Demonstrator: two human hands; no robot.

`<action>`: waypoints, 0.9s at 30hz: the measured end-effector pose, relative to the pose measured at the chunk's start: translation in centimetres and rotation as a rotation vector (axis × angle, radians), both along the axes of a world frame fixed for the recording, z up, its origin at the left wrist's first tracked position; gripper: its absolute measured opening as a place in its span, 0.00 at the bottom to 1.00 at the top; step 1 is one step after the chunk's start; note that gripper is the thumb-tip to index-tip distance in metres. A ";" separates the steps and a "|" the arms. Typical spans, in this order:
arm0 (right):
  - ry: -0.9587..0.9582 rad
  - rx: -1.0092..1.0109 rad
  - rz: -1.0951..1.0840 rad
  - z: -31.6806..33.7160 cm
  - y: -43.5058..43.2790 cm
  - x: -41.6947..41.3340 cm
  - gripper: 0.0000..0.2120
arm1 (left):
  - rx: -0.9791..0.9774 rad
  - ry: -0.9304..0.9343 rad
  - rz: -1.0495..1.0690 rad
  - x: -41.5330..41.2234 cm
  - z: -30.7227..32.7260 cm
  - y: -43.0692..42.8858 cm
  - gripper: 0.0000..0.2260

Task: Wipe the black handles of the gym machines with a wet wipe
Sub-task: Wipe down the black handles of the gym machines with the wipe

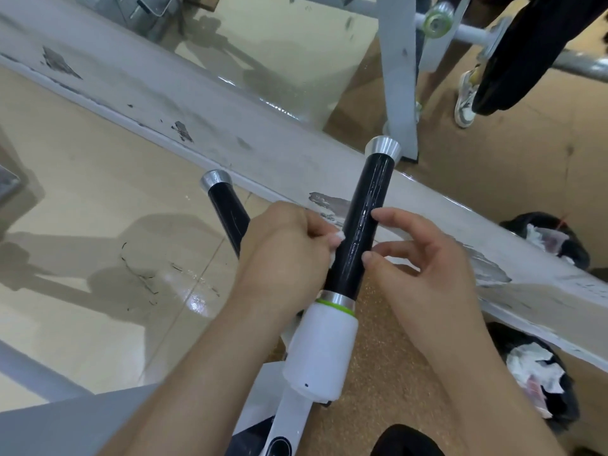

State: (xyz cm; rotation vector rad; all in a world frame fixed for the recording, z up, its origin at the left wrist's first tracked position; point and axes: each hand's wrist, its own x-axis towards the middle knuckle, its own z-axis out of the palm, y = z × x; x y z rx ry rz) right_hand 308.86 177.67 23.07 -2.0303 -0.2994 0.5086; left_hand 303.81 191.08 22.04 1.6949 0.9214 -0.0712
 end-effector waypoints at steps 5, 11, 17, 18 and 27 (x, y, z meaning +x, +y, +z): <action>-0.020 -0.025 0.020 0.0 0.4 1.5 0.25 | 0.019 -0.073 0.003 -0.7 0.0 -0.8 0.08; -0.113 -0.139 0.141 -0.4 1.4 3.7 0.35 | 0.009 -0.026 0.044 1.6 0.1 0.1 0.05; -0.175 -0.261 0.202 0.1 1.0 4.4 0.38 | -0.036 -0.075 0.078 0.6 -0.5 -0.6 0.04; -0.170 -0.274 0.214 0.1 1.0 4.6 0.38 | -0.010 -0.054 0.062 0.8 -0.4 -0.4 0.05; -0.073 -0.170 0.202 0.0 0.3 5.7 0.41 | -0.151 -0.078 0.035 1.3 -0.3 -0.2 0.06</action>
